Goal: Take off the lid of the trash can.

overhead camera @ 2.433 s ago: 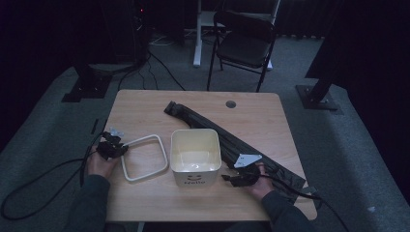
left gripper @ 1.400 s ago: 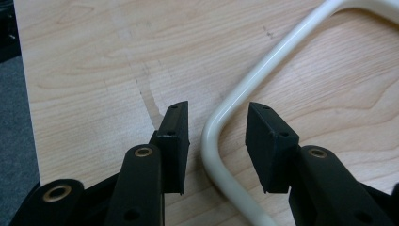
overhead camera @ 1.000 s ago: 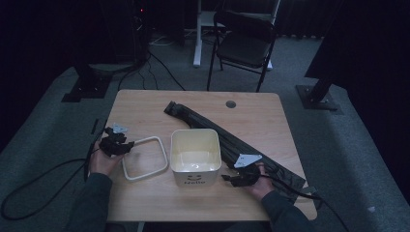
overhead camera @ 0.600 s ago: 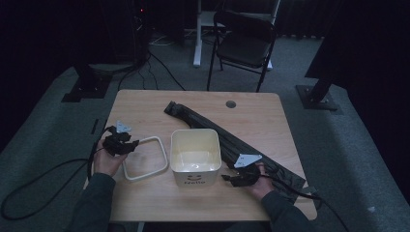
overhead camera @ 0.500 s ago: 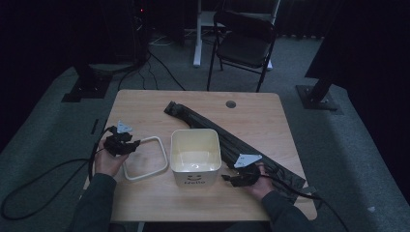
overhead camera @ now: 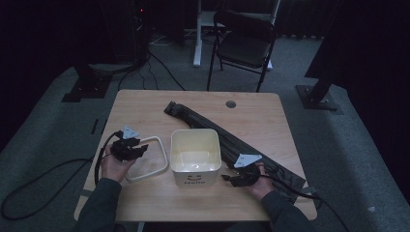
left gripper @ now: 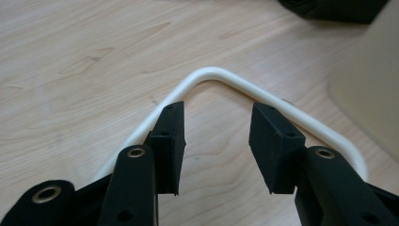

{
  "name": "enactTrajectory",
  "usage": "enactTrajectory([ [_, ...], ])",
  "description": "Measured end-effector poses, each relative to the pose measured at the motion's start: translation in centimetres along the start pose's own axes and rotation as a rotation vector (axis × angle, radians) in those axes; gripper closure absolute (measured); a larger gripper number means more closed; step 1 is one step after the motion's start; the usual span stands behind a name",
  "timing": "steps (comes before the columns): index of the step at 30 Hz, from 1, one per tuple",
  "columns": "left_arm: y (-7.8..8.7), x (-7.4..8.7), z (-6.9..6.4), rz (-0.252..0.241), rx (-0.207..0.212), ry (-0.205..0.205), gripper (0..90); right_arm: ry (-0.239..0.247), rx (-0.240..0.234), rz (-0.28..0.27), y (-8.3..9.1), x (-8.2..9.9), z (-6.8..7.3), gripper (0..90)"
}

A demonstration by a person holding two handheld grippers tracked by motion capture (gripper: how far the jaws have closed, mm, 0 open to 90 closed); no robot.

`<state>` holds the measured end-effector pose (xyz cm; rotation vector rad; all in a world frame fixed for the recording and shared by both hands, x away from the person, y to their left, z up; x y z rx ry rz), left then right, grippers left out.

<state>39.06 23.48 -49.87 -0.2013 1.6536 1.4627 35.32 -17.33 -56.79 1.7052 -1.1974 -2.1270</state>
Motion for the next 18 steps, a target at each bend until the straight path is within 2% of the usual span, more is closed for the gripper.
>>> enactTrajectory([
  [7, 0.6, 0.0, -1.4, -0.024, 0.038, -0.014, 55.9, -0.001, 0.001, 0.0, 0.0, 0.0, 0.0, 44.7],
  [18, 0.8, -0.2, -3.1, -0.035, 0.064, -0.054, 55.5, 0.0, 0.0, 0.0, 0.0, 0.0, 0.0, 44.6],
])
Point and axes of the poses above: each handheld gripper's, and its own axes: y roughly backward along the jaws, x roughly out of its underside, z roughly to its left, the point moved 3 cm from there along -y, roughly forward along the jaws, and after that the axes turned 2 degrees about -x, right-handed, at the moved point
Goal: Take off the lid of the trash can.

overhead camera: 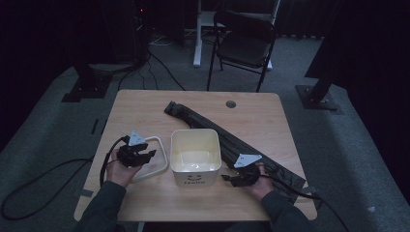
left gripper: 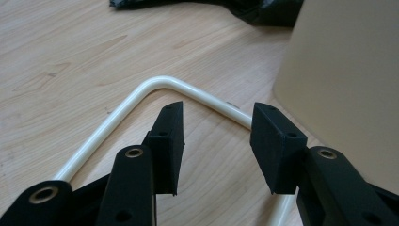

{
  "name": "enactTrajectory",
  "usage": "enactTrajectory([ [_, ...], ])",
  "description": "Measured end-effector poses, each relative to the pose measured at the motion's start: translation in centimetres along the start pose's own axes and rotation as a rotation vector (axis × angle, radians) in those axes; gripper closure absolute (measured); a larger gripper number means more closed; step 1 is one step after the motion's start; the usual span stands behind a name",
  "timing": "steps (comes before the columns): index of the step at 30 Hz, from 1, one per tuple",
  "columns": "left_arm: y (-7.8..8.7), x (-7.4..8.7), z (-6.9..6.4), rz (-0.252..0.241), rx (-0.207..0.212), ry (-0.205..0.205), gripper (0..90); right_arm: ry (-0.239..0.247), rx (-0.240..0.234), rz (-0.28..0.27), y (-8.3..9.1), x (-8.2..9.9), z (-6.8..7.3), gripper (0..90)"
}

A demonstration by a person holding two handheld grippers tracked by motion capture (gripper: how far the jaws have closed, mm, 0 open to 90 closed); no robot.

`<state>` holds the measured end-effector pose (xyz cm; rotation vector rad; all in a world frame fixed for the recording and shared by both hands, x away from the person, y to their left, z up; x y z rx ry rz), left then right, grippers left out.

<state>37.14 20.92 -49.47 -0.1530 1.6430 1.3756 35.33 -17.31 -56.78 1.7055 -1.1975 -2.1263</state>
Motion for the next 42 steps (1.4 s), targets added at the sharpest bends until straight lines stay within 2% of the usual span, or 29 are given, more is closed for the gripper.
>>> enactTrajectory([
  [8, -0.6, -0.2, -1.4, 0.018, 0.015, -0.048, 55.2, -0.008, 0.005, 0.018, -0.1, -0.2, 0.2, 43.0],
  [13, -1.0, -0.2, -2.2, 0.031, 0.018, -0.08, 55.0, -0.028, -0.009, 0.038, 0.2, -0.4, 0.0, 48.3],
  [16, -1.1, -0.2, -2.4, 0.03, 0.023, -0.086, 54.9, -0.04, -0.012, 0.018, 0.7, -0.7, -0.1, 48.3],
  [22, -1.3, -0.1, -2.8, 0.034, 0.022, -0.101, 54.9, -0.048, 0.013, -0.023, 1.9, -1.2, -0.5, 48.2],
  [30, -1.5, 0.1, -3.1, 0.042, 0.017, -0.119, 54.7, -0.063, 0.048, -0.031, 2.9, -1.4, -1.1, 45.9],
  [34, -1.6, 0.1, -3.1, 0.041, 0.02, -0.122, 54.6, -0.09, 0.084, -0.05, 3.8, -1.2, -2.0, 42.8],
  [42, -1.9, 0.2, -3.5, 0.06, 0.02, -0.143, 54.6, -0.128, 0.12, -0.048, 4.6, -0.8, -3.0, 39.7],
])
Point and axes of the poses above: each handheld gripper's, and its own axes: y roughly backward along the jaws, x roughly out of its underside, z roughly to its left, the point moved 3 cm from there along -y, roughly forward along the jaws, and after that the axes turned 2 degrees about -x, right-handed, at the moved point
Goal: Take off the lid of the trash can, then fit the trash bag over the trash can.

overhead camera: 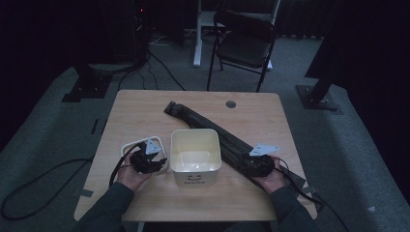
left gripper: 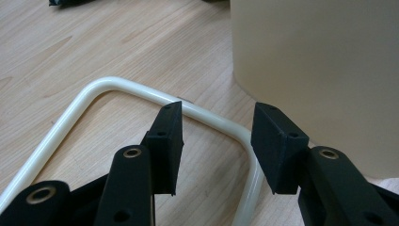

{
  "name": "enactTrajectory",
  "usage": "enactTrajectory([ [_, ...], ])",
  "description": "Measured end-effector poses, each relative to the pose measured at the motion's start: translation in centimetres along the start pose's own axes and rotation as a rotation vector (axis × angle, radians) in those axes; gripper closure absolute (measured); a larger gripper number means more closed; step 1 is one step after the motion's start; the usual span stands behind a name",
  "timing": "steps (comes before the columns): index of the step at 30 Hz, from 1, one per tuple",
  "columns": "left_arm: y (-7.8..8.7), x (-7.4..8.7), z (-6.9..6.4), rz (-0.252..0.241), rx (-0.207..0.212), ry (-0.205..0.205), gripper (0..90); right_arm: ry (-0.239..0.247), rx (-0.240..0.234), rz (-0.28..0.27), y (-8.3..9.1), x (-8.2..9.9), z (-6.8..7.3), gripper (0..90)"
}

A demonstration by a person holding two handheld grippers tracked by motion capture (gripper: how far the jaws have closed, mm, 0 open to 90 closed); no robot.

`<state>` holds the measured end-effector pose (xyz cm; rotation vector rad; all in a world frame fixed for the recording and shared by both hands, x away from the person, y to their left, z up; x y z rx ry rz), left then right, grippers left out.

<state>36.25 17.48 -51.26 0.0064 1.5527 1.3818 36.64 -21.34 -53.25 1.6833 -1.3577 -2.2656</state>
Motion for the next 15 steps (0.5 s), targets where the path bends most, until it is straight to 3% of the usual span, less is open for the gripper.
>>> enactTrajectory([
  [15, 0.01, 0.05, 0.06, 0.0, -0.001, 0.002, 54.4, -0.026, 0.053, 0.025, 0.1, 0.09, -0.72, 27.9],
])
Point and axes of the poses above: each handheld gripper's, and its own axes: y roughly backward along the jaws, x roughly out of its underside, z roughly to its left, the point moved 3 cm from there along -y, roughly forward along the jaws, and after that the axes turned 2 degrees about -x, right-handed, at the moved point
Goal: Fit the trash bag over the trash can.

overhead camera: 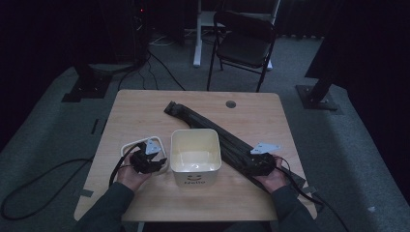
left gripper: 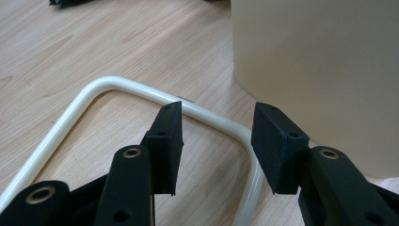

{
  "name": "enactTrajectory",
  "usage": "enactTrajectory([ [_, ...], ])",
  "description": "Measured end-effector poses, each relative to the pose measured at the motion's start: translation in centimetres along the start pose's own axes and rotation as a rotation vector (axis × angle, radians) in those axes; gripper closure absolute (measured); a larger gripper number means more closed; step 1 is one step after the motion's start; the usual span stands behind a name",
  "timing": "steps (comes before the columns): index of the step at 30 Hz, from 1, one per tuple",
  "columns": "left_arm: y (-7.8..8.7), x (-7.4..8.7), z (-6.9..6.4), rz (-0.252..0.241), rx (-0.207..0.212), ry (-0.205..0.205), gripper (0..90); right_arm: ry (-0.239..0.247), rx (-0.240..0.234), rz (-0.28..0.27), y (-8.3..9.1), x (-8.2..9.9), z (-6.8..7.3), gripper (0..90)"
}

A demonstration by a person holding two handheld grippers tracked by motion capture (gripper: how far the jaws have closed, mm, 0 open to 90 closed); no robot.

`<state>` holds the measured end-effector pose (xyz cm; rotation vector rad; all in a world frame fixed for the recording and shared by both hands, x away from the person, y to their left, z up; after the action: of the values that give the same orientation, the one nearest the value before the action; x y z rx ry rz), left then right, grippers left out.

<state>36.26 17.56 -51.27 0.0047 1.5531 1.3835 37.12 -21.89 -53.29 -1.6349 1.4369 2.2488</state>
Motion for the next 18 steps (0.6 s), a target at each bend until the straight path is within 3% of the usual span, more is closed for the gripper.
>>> enactTrajectory([
  [8, -0.2, 0.0, 0.0, 0.004, -0.001, 0.0, 54.4, -0.011, -0.012, 0.016, -0.5, -0.1, 0.3, 25.8],
  [18, -0.3, 0.0, 0.0, 0.001, 0.0, -0.001, 54.3, 0.033, 0.016, 0.115, -2.7, -0.3, 0.9, 24.5],
])
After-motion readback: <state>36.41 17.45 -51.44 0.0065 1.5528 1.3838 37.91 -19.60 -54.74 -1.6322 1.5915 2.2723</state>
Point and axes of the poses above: each handheld gripper's, and its own axes: y roughly backward along the jaws, x roughly out of its underside, z roughly to its left, the point moved 3 cm from there along -y, roughly forward along the jaws, and after that the axes turned 2 degrees about -x, right-handed, at the moved point
